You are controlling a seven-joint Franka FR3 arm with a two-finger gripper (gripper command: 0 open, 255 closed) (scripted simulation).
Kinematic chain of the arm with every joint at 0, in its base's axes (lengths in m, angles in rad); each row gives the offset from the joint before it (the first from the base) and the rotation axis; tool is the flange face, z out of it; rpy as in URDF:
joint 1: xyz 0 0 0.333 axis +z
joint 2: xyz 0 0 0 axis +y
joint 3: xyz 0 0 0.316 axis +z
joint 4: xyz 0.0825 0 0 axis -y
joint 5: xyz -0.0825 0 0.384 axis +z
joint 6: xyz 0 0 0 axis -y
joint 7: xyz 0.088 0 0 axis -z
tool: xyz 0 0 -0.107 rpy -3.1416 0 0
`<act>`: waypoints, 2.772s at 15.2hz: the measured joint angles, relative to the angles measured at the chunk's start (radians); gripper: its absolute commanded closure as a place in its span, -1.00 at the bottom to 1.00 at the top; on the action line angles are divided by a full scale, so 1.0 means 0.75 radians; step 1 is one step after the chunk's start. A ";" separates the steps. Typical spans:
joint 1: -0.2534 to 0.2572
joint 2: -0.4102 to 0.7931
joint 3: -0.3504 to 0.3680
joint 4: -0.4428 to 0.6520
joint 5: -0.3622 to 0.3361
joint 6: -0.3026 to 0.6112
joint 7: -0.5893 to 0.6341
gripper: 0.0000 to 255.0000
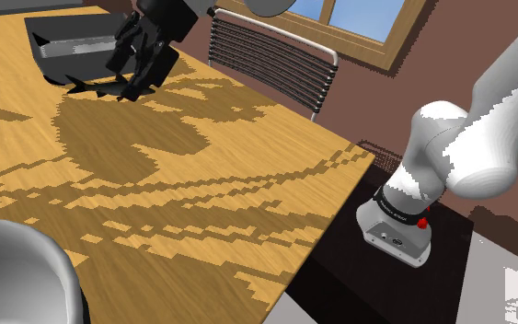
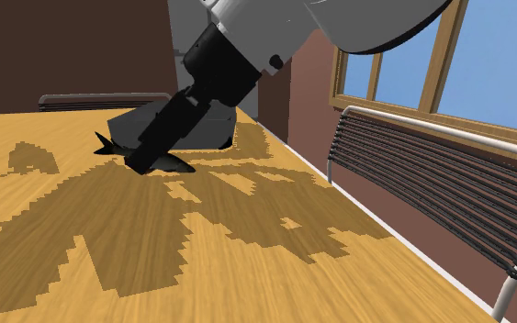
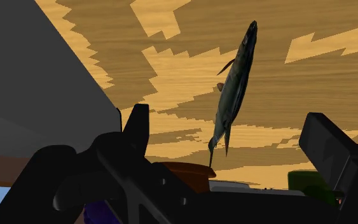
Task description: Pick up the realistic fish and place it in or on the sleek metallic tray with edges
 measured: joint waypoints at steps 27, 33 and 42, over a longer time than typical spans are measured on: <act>-0.023 -0.039 -0.005 0.180 -0.152 -0.182 0.190 1.00; -0.033 -0.042 -0.009 0.275 -0.201 -0.267 0.256 1.00; -0.108 0.186 -0.092 0.613 -0.175 -0.448 0.185 1.00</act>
